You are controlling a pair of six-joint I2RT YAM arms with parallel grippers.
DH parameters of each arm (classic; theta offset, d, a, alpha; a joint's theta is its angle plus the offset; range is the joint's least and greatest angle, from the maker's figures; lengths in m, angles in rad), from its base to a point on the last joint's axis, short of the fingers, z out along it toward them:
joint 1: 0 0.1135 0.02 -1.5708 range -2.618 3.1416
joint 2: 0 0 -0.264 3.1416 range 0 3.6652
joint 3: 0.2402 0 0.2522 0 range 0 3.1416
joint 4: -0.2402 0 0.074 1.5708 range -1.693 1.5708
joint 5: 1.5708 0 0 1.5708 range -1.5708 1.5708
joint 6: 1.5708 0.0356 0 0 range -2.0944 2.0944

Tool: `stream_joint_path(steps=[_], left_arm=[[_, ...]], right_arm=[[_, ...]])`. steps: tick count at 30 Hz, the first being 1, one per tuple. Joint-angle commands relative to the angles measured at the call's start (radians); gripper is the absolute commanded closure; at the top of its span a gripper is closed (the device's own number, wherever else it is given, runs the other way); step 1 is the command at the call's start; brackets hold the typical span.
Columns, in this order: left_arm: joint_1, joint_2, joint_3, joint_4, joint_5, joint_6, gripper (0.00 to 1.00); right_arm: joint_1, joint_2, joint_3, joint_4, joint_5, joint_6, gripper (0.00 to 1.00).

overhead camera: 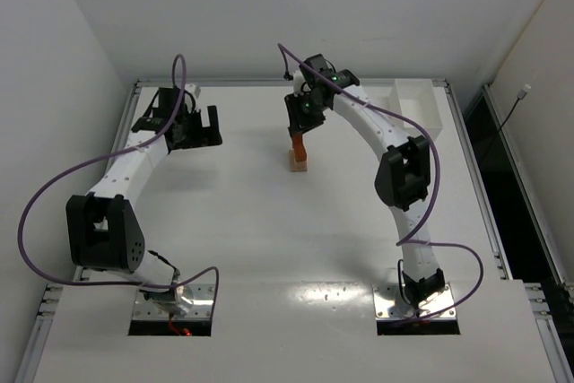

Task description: Build the wood block tower

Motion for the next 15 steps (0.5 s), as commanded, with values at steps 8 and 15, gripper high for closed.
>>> stream_joint_path(steps=[8,15], left_arm=[[0.000,0.022,0.040,0.009,0.021,-0.012,0.00],[0.000,0.022,0.040,0.009,0.021,-0.012,0.00]], right_arm=[[0.007,0.080,0.153,-0.019,-0.035,-0.032,1.00],[-0.002,0.057,0.104,-0.019,-0.046,-0.032,1.00]])
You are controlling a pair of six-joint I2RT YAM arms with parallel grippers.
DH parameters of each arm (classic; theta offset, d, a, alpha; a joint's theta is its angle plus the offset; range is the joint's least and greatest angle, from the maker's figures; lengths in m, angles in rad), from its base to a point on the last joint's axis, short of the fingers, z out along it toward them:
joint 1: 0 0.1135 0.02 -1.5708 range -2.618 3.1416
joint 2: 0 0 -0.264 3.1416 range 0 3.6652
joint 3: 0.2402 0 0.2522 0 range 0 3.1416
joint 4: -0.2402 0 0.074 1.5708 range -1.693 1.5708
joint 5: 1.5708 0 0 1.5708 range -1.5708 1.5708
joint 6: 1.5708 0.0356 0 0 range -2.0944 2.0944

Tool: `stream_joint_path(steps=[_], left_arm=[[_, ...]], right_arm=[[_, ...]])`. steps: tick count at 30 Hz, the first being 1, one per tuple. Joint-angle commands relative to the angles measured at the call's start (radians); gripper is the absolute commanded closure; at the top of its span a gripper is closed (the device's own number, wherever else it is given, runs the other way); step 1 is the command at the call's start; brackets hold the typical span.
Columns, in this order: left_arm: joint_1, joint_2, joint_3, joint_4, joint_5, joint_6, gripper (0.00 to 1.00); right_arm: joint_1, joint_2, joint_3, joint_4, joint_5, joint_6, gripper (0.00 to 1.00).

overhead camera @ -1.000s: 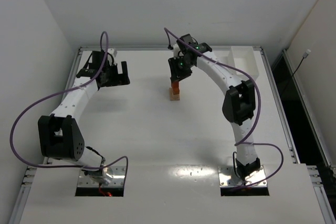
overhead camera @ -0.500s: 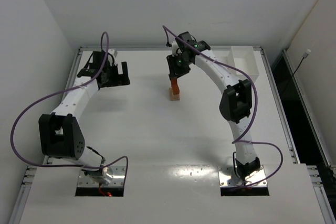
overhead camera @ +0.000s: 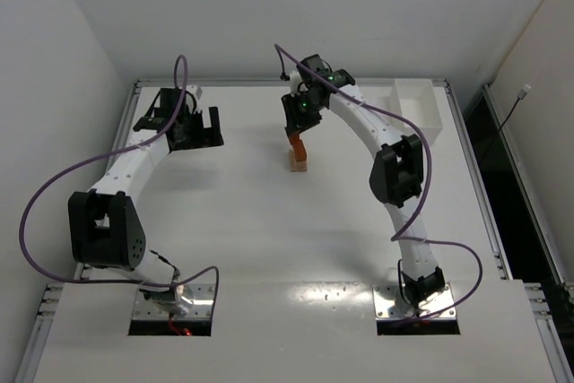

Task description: Build the wood block tower

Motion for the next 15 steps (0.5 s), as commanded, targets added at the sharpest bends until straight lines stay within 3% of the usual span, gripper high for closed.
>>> stream_joint_path(steps=[1,15], left_arm=[[0.000,-0.001,0.039,0.010,0.007,-0.012,0.00],[-0.009,0.008,0.030,0.019,0.016,-0.022,0.00]], right_arm=[[-0.002,-0.030,-0.008,-0.009,-0.019,-0.007,1.00],[-0.011,-0.084,-0.085,-0.029,0.042,-0.025,1.00]])
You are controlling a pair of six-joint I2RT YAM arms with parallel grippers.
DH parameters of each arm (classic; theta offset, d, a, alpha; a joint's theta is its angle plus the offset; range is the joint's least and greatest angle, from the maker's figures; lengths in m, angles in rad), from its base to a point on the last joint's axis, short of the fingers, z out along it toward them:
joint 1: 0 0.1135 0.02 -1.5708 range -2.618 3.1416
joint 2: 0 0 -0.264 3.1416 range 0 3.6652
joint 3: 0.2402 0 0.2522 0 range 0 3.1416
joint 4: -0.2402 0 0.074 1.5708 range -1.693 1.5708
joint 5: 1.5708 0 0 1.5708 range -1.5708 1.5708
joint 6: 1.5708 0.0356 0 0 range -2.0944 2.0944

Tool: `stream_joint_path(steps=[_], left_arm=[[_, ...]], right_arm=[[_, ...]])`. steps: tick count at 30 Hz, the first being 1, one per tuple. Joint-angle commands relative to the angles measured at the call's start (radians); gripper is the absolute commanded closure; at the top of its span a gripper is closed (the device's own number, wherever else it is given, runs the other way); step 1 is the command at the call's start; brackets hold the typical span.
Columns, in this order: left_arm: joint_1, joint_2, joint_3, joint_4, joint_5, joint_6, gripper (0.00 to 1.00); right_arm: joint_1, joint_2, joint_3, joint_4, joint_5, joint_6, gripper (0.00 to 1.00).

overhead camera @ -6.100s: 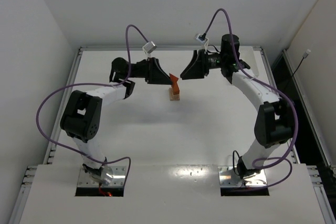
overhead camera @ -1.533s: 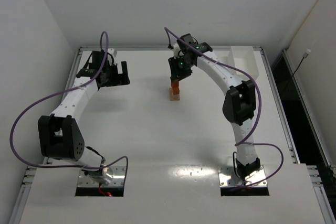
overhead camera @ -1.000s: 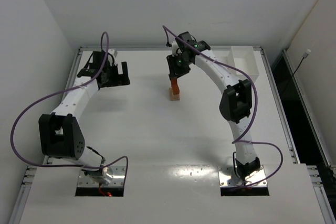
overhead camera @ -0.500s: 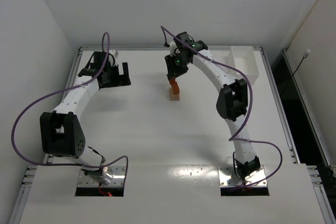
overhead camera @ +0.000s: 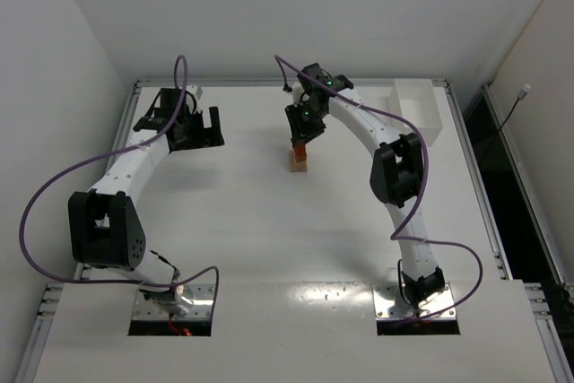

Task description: Build the wood block tower

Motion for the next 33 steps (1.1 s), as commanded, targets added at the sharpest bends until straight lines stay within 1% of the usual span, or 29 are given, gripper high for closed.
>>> stream_joint_path(steps=[1,21,22,24,29,31,32,33], left_arm=[[-0.003,0.007,0.030,0.018,0.018,-0.014,0.00],[-0.003,0.007,0.021,0.018,0.027,-0.014,0.00],[-0.003,0.007,0.021,0.018,0.027,-0.014,0.00],[-0.003,0.007,0.021,0.018,0.027,-0.014,0.00],[-0.003,0.017,0.021,0.027,0.027,-0.023,0.00],[-0.003,0.017,0.021,0.027,0.038,-0.023,0.00],[-0.003,0.017,0.021,0.027,0.038,-0.023,0.00],[-0.003,0.017,0.021,0.027,0.038,-0.023,0.00]], right_arm=[[-0.002,-0.078,0.002,0.003,0.022,-0.012,1.00],[-0.002,-0.078,0.002,0.003,0.022,-0.012,0.99],[-0.002,-0.078,0.002,0.003,0.022,-0.012,0.98],[-0.002,-0.078,0.002,0.003,0.022,-0.012,0.90],[-0.002,-0.069,0.002,0.003,0.022,-0.012,0.79],[-0.002,-0.069,0.002,0.003,0.022,-0.012,0.72],[-0.002,-0.069,0.002,0.003,0.022,-0.012,0.67],[-0.002,-0.069,0.002,0.003,0.013,-0.012,0.66]])
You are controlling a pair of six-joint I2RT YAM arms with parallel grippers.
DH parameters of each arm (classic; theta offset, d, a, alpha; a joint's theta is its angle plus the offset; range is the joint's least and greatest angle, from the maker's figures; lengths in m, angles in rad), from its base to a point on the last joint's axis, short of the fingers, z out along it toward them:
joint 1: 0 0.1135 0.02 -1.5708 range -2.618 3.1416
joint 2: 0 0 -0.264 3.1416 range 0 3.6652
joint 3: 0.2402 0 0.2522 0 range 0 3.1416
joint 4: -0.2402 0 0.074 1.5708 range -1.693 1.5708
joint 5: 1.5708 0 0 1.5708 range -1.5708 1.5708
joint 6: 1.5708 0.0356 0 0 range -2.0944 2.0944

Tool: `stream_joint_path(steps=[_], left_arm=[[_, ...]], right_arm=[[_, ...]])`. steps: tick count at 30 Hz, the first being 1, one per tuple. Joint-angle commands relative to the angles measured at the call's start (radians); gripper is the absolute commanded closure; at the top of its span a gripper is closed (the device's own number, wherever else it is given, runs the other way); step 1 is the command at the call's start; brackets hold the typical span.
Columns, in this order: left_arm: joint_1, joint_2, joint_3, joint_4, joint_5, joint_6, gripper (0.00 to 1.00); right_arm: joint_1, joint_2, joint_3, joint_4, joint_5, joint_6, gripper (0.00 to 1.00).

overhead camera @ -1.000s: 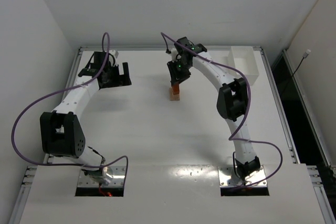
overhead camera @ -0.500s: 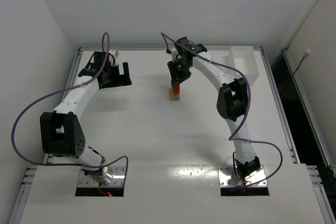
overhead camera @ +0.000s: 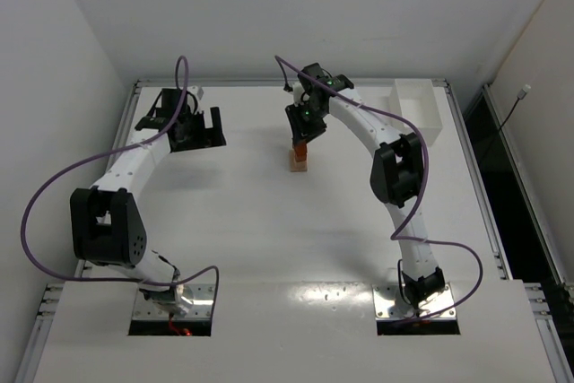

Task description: Build the wood block tower

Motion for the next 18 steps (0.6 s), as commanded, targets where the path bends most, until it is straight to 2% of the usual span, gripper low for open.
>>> stream_joint_path(steps=[1,18], left_arm=[[-0.003,-0.001,0.021,0.020,0.017,-0.009,0.00],[-0.012,-0.001,0.030,0.020,-0.006,0.000,0.00]], right_arm=[[-0.002,-0.068,0.002,0.003,-0.010,-0.009,0.64],[-0.002,-0.082,0.074,0.014,-0.010,-0.027,0.36]])
